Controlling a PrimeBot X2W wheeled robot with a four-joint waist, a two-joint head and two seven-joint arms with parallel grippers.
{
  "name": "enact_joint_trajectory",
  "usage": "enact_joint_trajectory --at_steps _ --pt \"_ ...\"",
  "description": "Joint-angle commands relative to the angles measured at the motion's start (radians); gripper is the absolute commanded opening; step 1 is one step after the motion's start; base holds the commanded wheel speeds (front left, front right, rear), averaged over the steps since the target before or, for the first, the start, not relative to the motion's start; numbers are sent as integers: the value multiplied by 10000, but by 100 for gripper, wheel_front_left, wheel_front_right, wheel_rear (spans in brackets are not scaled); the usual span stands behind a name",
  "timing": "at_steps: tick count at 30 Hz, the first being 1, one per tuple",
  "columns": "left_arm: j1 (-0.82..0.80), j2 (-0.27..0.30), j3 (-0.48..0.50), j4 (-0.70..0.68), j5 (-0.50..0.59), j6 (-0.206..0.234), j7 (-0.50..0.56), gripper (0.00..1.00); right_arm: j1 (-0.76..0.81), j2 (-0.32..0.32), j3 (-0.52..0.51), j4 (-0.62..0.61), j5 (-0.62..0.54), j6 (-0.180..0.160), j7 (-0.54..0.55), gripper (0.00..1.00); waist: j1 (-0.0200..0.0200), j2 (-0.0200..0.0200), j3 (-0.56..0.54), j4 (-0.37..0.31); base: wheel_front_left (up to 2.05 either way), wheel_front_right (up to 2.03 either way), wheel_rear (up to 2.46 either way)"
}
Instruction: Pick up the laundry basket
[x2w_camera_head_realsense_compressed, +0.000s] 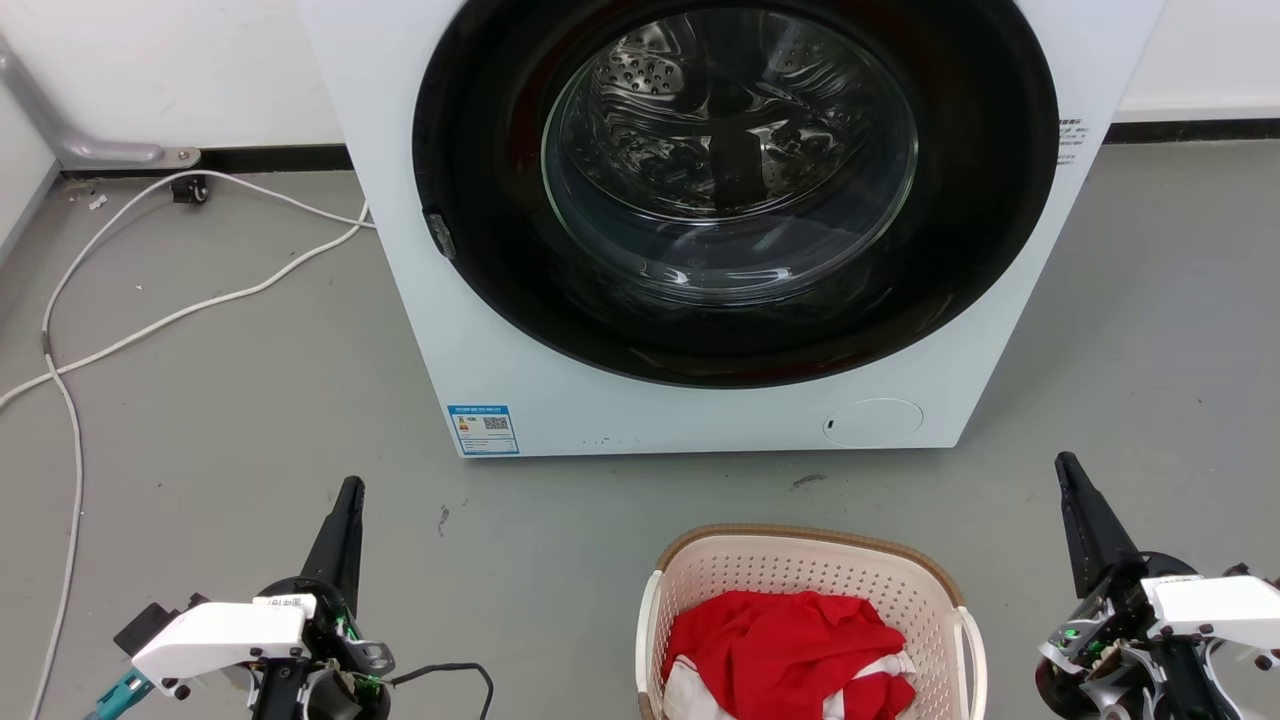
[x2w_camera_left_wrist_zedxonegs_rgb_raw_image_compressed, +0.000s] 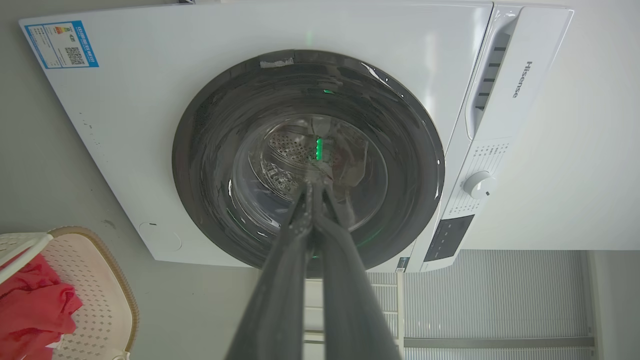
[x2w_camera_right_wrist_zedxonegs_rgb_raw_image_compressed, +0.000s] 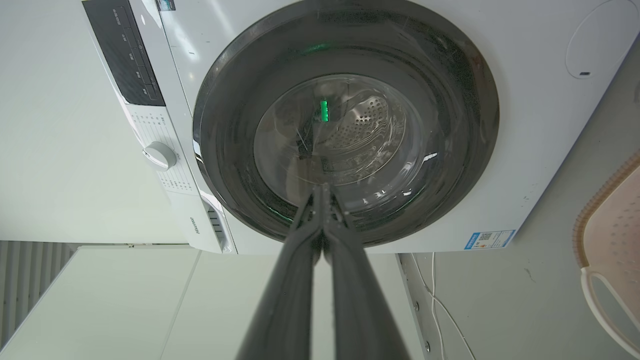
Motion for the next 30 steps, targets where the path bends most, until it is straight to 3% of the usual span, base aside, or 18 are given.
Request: enact_joint_trajectory --at_steps 1,6,7,15,30 --pt "-88 -10 23 3 0 -29 20 0 -99 10 -4 7 43 -3 12 0 0 0 0 0 0 0 0" --pt "15 -2 -5 26 1 2 -7 0 16 0 3 24 -3 0 -6 0 0 0 0 0 0 0 0" --pt "62 -10 -15 105 0 4 -4 100 71 4 10 111 -2 0 -2 100 0 0 0 0 0 0 0" --pt "124 -13 -51 -96 767 4 -400 100 167 7 50 22 -694 0 -400 100 0 0 15 -1 0 0 0" --pt "208 -8 -391 -901 3875 485 -1083 100 358 4 345 -1094 -4486 0 -1087 100 0 0 93 -3 0 0 0"
